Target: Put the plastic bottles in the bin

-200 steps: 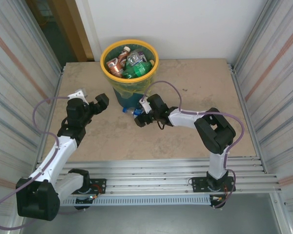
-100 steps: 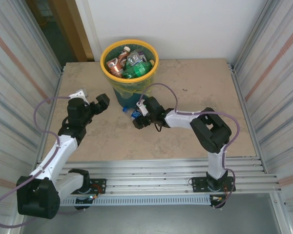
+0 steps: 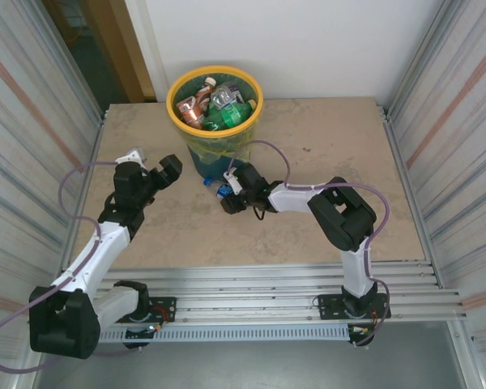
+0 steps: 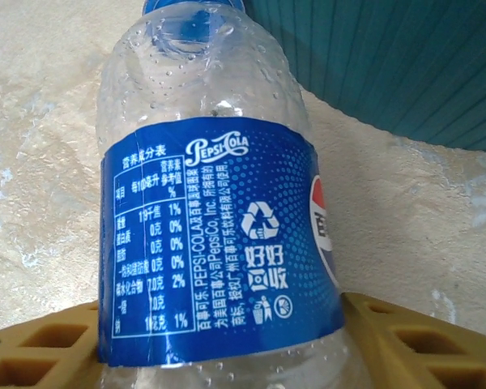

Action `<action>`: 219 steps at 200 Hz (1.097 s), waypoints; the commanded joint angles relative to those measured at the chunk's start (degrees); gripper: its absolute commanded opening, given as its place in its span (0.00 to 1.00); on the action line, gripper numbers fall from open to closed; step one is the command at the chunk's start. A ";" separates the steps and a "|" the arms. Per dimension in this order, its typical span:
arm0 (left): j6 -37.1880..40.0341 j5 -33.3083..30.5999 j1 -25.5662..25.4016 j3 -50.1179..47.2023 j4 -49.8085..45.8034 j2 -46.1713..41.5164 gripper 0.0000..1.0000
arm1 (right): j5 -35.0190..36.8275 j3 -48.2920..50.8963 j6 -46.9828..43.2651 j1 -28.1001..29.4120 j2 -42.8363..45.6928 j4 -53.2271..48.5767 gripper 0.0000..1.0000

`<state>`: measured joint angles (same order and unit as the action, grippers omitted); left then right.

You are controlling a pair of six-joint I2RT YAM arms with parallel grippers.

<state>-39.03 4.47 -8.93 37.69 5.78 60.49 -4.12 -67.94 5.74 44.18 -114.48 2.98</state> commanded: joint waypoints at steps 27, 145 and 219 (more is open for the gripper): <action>-1.84 -0.39 0.72 -0.47 -0.47 -0.84 0.98 | 1.29 0.92 0.37 1.59 2.12 -0.63 0.40; -0.80 3.67 0.67 1.03 -9.14 -8.99 0.95 | 2.33 3.64 0.12 8.50 12.94 -2.46 0.28; -3.62 12.58 -1.13 1.88 -13.28 -16.46 0.92 | 4.76 3.87 -0.06 10.89 22.51 1.06 0.27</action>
<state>-41.69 13.30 -8.80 37.71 -5.63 46.22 -1.28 -64.79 5.65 54.52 -96.23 1.63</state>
